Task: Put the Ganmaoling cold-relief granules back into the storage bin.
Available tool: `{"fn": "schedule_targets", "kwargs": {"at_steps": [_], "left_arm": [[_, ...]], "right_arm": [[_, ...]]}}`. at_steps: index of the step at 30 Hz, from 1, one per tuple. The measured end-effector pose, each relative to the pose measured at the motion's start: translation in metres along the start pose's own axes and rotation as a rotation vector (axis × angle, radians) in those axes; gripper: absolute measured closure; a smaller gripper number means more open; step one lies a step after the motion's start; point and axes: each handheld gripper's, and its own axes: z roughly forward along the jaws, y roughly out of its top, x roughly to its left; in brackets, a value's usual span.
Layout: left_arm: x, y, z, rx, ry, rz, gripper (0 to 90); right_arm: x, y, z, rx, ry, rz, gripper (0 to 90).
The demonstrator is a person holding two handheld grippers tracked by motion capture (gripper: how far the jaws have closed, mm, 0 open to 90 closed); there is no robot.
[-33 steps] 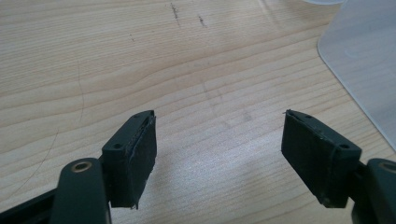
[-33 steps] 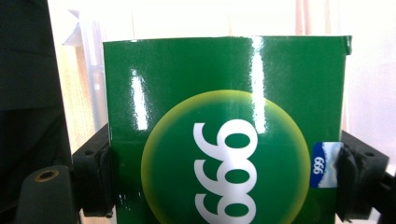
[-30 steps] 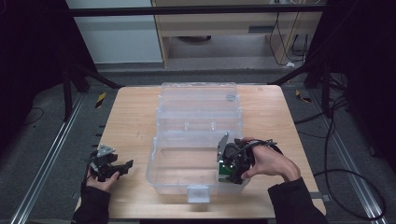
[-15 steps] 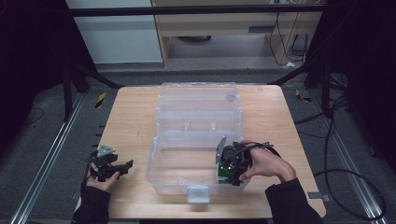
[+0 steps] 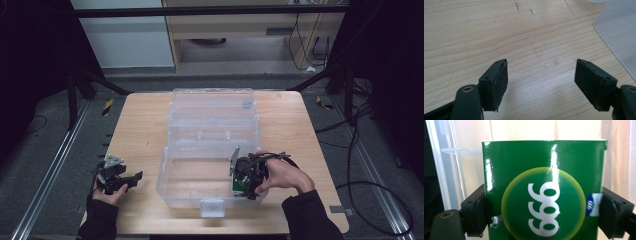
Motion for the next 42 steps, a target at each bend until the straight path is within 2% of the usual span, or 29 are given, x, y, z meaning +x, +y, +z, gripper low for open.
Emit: {"fn": "schedule_targets", "kwargs": {"at_steps": [6,8,14,18,24,26,29,36,42], "left_arm": [[0.0,0.0,0.0,0.0,0.0,-0.001,26.1],[0.0,0.0,0.0,0.001,0.0,-0.001,26.1],[-0.001,0.0,0.0,0.0,-0.001,-0.001,26.1],[-0.001,0.0,0.0,-0.002,0.0,-0.003,26.1],[-0.001,0.0,0.0,-0.003,0.0,-0.006,26.1],[-0.001,0.0,0.0,-0.002,0.001,-0.006,26.1],[-0.001,0.0,0.0,-0.001,0.0,0.001,26.2],[-0.002,0.0,0.0,0.001,0.002,0.005,26.3],[-0.003,0.0,0.0,-0.001,0.002,0.004,26.3]], "right_arm": [[0.0,-0.001,-0.001,0.005,-0.005,0.004,14.1],[0.0,-0.002,-0.007,-0.025,-0.005,0.024,11.6],[0.004,-0.009,-0.031,-0.104,-0.013,0.062,11.4],[0.007,-0.016,-0.045,-0.152,-0.055,0.107,9.4],[0.007,-0.038,-0.062,-0.241,-0.177,0.227,5.6],[0.01,-0.047,-0.067,-0.271,-0.202,0.252,5.3],[0.014,-0.062,-0.07,-0.345,-0.219,0.302,4.1],[0.02,-0.099,-0.064,-0.415,-0.311,0.444,2.5],[0.024,-0.128,-0.051,-0.514,-0.386,0.572,2.3]]}}
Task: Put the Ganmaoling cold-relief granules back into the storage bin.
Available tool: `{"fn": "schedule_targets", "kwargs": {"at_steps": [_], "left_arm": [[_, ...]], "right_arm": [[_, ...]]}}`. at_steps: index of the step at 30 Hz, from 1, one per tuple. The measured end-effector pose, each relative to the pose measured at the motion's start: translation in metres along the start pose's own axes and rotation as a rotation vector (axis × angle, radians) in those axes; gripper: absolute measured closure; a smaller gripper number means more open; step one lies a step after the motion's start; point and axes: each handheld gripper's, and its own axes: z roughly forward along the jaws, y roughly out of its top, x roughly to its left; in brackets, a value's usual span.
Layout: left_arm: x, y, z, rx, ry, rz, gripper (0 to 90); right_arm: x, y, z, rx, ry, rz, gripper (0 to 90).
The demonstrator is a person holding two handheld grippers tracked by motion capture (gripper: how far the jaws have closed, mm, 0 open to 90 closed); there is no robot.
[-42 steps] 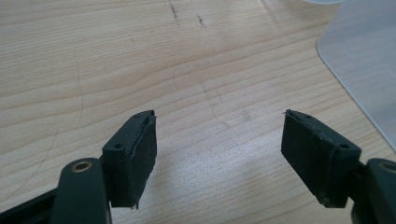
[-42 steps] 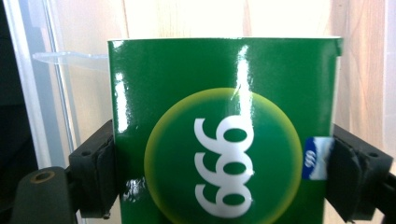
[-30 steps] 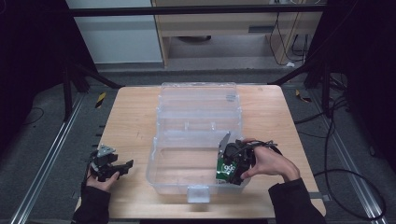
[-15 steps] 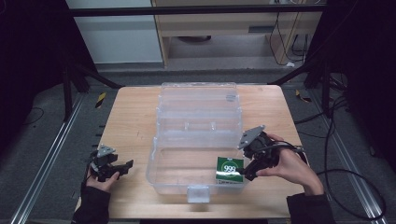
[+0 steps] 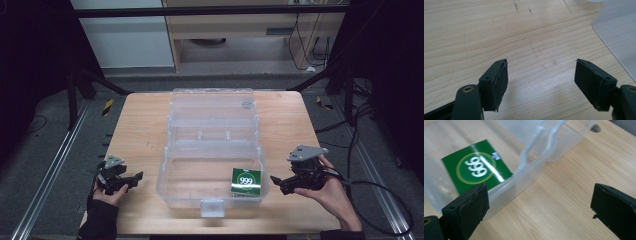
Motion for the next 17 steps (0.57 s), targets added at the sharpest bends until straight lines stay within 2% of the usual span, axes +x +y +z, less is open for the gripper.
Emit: {"fn": "schedule_targets", "kwargs": {"at_steps": [2,8,12,17], "left_arm": [[0.0,0.0,0.0,-0.002,0.0,0.0,26.3],[0.0,0.0,0.001,-0.003,-0.002,0.0,26.7],[0.001,0.0,0.001,-0.006,0.0,0.003,26.9],[0.001,0.0,0.001,-0.007,0.002,0.004,27.0]], "right_arm": [[-0.004,-0.008,0.002,-0.019,-0.022,0.044,1.9],[-0.015,-0.03,0.013,-0.046,-0.129,0.14,1.5],[-0.022,-0.044,0.022,-0.066,-0.164,0.223,1.6],[-0.031,-0.061,0.032,-0.05,-0.203,0.266,1.5]]}}
